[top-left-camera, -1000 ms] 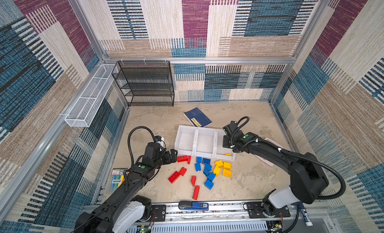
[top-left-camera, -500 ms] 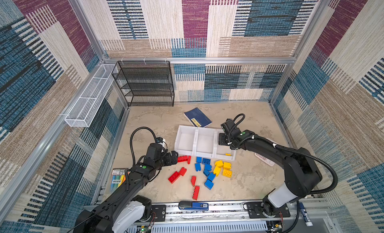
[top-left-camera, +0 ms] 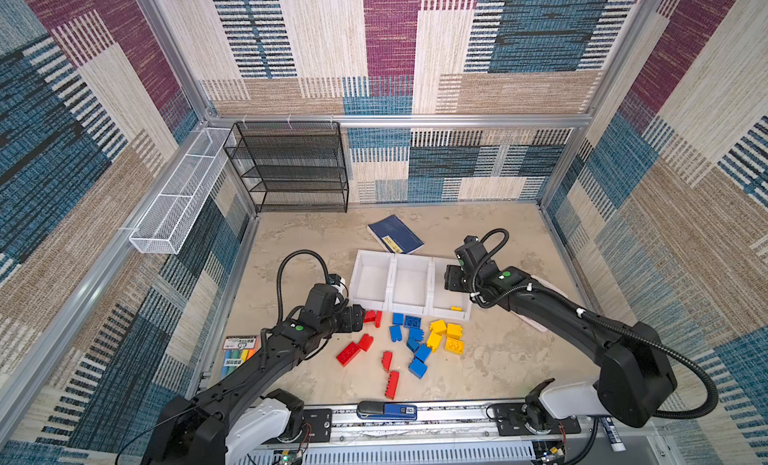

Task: Sort the legos into containers by color
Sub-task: 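Lift the yellow brick and drop it into the bin compartment farthest along, then lower the left gripper and grasp the red 2x4 brick near the bin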

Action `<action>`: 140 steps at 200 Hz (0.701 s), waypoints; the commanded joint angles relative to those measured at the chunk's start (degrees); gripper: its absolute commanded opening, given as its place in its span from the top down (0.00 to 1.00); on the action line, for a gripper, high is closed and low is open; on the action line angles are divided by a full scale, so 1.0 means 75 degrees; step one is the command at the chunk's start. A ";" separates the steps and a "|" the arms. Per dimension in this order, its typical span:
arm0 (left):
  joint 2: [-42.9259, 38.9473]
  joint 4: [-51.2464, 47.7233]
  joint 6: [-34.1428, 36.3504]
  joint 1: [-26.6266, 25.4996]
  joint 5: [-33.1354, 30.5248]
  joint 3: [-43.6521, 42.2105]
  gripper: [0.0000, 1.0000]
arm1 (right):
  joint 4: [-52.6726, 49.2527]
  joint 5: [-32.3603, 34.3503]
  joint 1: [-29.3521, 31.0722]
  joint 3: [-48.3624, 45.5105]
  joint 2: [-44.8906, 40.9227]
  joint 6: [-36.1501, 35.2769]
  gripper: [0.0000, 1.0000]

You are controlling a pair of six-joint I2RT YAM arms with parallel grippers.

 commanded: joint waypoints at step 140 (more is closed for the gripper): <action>0.2426 -0.0751 -0.0516 -0.0776 -0.1279 0.1419 0.19 | -0.0080 -0.0283 0.0016 -0.0708 -0.0792 0.0592 0.34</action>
